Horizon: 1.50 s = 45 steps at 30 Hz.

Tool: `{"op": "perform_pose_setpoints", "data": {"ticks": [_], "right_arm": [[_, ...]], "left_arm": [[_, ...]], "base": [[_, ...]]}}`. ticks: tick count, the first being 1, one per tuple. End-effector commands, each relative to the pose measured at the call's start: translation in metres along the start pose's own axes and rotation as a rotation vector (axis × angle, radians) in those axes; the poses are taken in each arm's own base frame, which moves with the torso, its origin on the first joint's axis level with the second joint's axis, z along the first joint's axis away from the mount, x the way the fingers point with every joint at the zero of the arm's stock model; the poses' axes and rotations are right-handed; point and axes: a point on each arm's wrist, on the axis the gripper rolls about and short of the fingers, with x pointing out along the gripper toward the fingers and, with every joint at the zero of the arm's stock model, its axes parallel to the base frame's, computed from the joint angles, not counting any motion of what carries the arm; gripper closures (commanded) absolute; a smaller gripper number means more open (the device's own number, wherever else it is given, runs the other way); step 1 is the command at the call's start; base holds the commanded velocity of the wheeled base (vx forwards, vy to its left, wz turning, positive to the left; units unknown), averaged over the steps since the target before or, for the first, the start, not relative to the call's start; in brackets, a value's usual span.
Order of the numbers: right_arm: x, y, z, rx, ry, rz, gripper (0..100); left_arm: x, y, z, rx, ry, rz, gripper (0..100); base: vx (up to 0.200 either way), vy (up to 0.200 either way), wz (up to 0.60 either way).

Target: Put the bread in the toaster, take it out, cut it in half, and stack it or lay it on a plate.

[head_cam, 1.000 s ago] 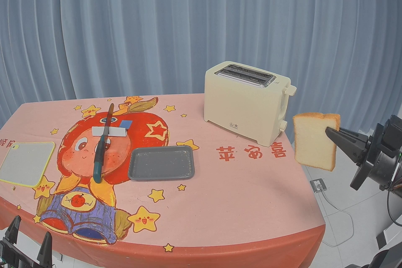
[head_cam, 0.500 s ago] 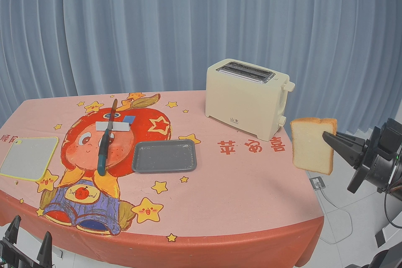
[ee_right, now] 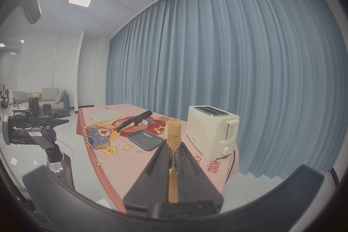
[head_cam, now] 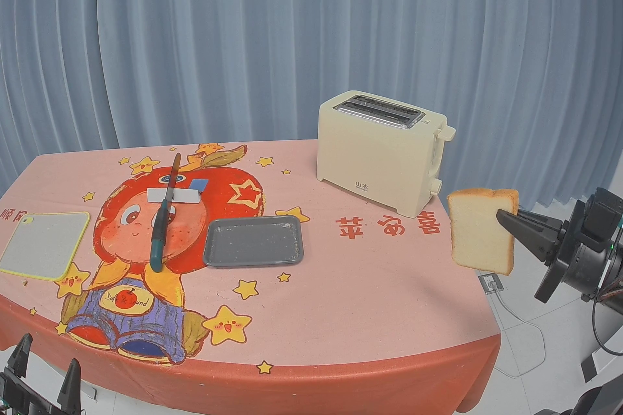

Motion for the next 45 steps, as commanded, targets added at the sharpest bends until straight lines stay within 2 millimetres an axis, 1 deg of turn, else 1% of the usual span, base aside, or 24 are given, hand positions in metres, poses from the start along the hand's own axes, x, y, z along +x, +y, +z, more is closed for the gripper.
{"op": "perform_pose_setpoints", "data": {"ticks": [1, 45], "right_arm": [[0.0013, 0.0, -0.0012, 0.001, 0.007, 0.001, 100], [0.0011, 0.0015, -0.0051, 0.0, 0.024, 0.009, 100]], "left_arm": [[0.0002, 0.0, -0.0052, 0.0, 0.003, -0.002, 0], [0.0002, 0.0, -0.0052, 0.0, 0.003, 0.0, 0]], "base": [[0.0, 0.2, 0.0], [0.0, 0.2, 0.0]]}}
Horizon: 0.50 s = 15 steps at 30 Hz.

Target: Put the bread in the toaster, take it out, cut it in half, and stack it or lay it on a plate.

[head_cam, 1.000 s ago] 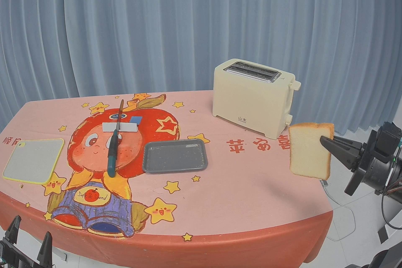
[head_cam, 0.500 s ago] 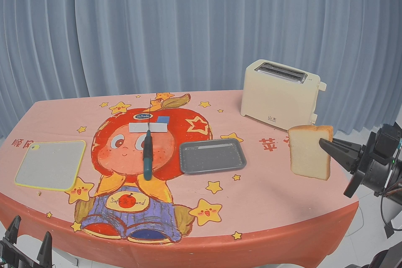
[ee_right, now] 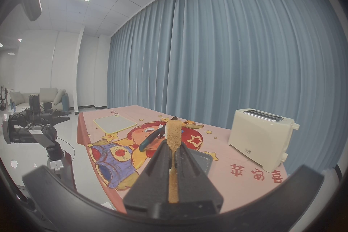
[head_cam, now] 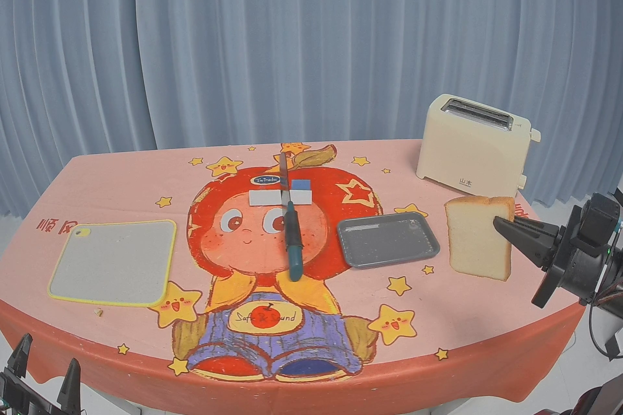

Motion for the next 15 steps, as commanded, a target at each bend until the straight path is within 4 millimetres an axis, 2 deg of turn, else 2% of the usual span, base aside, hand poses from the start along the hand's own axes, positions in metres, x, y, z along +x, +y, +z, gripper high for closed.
{"op": "perform_pose_setpoints", "data": {"ticks": [1, 15], "right_arm": [[0.0002, 0.0002, -0.0015, 0.0, 0.006, 0.001, 100], [0.0016, 0.0003, -0.0055, -0.017, 0.025, 0.004, 100]], "left_arm": [[0.0002, 0.0, -0.0052, 0.0, 0.002, 0.0, 0], [0.0002, 0.0, -0.0052, 0.0, 0.002, 0.0, 0]], "base": [[0.0, 0.2, 0.0], [0.0, 0.2, 0.0]]}}
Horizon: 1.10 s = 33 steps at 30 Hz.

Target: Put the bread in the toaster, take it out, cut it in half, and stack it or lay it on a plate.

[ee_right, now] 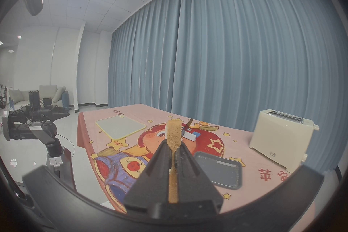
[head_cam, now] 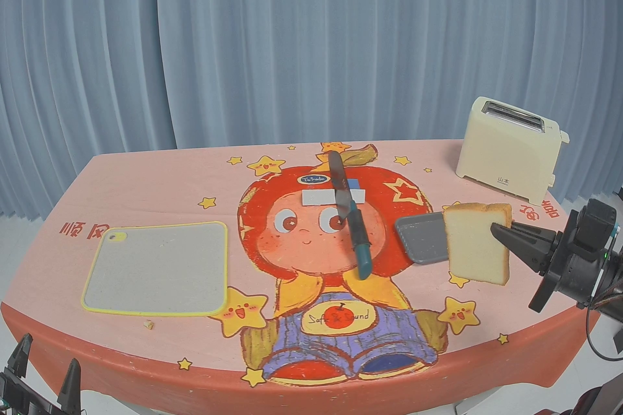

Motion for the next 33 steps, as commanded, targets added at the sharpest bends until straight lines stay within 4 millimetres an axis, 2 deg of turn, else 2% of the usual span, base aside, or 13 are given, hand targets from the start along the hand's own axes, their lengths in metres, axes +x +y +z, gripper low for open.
{"op": "perform_pose_setpoints", "data": {"ticks": [1, 12, 24, 27, 33], "right_arm": [[0.001, 0.0, -0.001, -0.001, 0.004, 0.0, 100], [0.001, 0.01, -0.002, -0.004, 0.01, 0.057, 100], [0.006, 0.013, -0.005, 0.007, 0.024, 0.079, 100], [0.011, 0.013, -0.004, 0.022, 0.028, 0.082, 100], [0.02, 0.013, -0.006, 0.052, 0.052, 0.084, 100]], "left_arm": [[0.0, 0.0, -0.005, -0.002, 0.004, 0.0, 0], [0.0, 0.0, -0.005, -0.002, 0.004, 0.0, 0], [0.0, 0.0, -0.005, -0.002, 0.003, 0.001, 0], [0.0, 0.0, -0.005, -0.002, 0.003, 0.001, 0], [0.0, 0.0, -0.005, -0.002, 0.003, 0.0, 0]], "base": [[0.0, 0.0, 0.0], [0.0, 0.0, 0.0], [-0.2, 0.0, 0.0], [0.0, 0.0, 0.0], [0.0, 0.2, 0.0]]}}
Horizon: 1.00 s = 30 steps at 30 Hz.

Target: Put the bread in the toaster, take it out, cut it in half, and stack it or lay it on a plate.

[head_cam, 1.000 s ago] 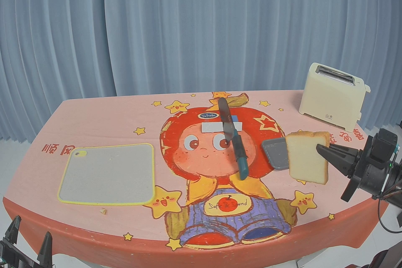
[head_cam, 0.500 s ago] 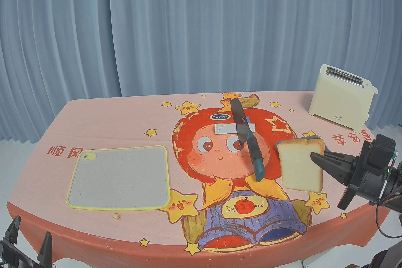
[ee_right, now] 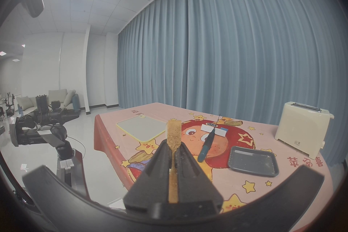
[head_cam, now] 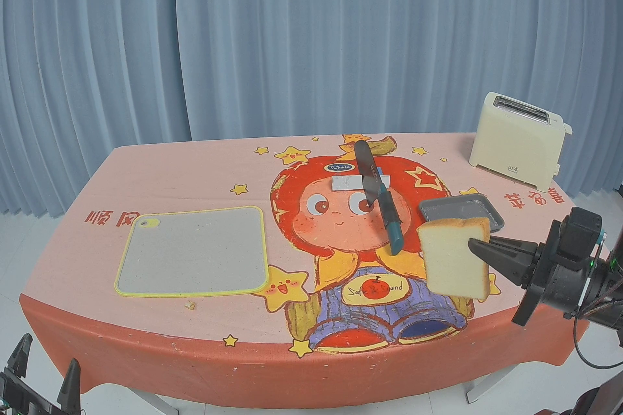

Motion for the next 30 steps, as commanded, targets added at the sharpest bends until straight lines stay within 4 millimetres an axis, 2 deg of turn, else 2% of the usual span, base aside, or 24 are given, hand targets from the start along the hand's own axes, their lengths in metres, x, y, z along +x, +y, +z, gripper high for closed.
{"op": "perform_pose_setpoints", "data": {"ticks": [1, 12, 30], "right_arm": [[0.008, 0.0, -0.002, 0.004, 0.023, 0.004, 100], [0.012, 0.008, 0.009, 0.057, -0.014, 0.049, 100], [0.016, 0.016, 0.008, 0.077, -0.002, 0.089, 100]], "left_arm": [[0.0, 0.0, -0.005, 0.0, 0.003, 0.001, 0], [0.0, 0.0, -0.005, 0.0, 0.003, 0.0, 0], [0.0, 0.0, -0.005, 0.0, 0.003, 0.0, 0]], "base": [[0.0, 0.2, 0.0], [0.0, 0.2, 0.0], [0.0, 0.0, 0.0]]}}
